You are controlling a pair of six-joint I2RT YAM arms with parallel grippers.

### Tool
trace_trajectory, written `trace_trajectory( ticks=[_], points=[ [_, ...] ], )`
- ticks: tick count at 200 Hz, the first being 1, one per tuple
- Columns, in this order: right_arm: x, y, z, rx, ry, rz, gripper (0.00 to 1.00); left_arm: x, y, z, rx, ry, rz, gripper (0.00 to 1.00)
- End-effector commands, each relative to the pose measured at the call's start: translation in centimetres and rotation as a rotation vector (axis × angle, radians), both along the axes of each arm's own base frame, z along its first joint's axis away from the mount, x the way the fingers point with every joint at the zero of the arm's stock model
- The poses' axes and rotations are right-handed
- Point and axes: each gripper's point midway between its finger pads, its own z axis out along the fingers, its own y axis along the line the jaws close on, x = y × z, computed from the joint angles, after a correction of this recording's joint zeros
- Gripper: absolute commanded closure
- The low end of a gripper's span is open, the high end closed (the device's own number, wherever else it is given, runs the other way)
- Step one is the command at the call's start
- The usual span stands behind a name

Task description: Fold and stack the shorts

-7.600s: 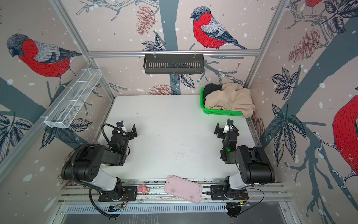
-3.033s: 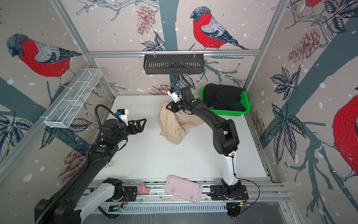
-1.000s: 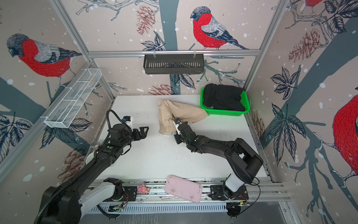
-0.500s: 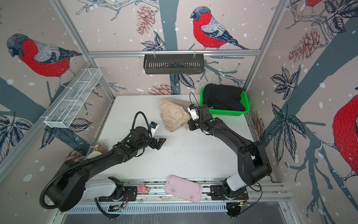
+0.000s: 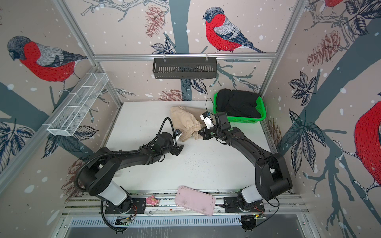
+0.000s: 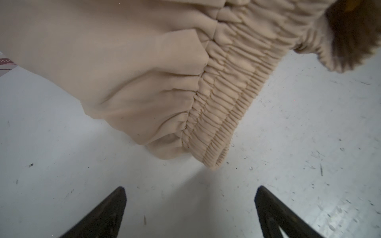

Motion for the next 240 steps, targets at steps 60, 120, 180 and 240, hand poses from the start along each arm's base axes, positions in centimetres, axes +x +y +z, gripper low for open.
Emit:
trace_trajectory(
  ticks=[60,120,180,240],
  points=[
    [-0.3,0.6,2.4,0.131,-0.048,0.055,0.99,2.8,-3.4,-0.1,-0.002,-0.043,-0.037,0.08],
    [0.3,0.7,2.5,0.135,-0.047,0.048,0.99,-0.3,-5.9,-0.9,-0.087,0.04,-0.171,0.08],
    [-0.3,0.9,3.8,0.167,-0.061,0.067,0.99,3.8,-3.5,-1.7,0.025,-0.084,0.074,0.09],
    [-1.2,0.8,3.6,0.18,-0.057,0.082,0.99,5.7,-2.5,2.3,0.002,-0.252,0.168,0.53]
  ],
)
